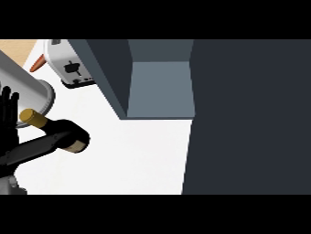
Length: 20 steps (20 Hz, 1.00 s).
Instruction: Pick up the wine, place it into the cabinet and close the cabinet
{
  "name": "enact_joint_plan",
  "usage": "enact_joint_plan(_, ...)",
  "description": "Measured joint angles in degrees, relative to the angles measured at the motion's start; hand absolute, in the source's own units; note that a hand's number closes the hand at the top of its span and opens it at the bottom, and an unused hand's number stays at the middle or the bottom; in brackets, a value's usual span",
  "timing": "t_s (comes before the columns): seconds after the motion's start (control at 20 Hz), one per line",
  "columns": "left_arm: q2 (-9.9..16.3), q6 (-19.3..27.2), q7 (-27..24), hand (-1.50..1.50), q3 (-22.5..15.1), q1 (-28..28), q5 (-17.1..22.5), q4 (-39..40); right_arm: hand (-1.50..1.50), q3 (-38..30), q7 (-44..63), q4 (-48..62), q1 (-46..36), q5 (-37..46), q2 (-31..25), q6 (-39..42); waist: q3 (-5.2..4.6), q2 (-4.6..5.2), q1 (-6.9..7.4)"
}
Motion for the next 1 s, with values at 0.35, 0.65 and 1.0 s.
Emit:
enact_joint_plan(0.35, -0.01, -3.38, -8.11, -1.5, 3.42, 1.9, 3.58, 7.5, -1.5, -0.92, 0.65, 0.11, 0.15, -1.16, 0.24, 1.68, 0.0, -0.02, 0.02)
enact_joint_plan(0.65, -0.45, -6.19, -15.74, -1.5, 5.75, 3.76, 5.77, 14.44, -1.5, -0.47, 1.68, 0.3, -0.48, -1.82, 1.06, 2.01, 0.0, -0.01, 0.1)
enact_joint_plan(1.0, 0.92, -8.6, -20.2, -1.5, 9.48, 3.57, 8.22, 21.73, -1.5, 0.49, 0.01, 0.1, 2.78, -2.38, 2.5, 3.99, 0.01, -0.04, 0.0)
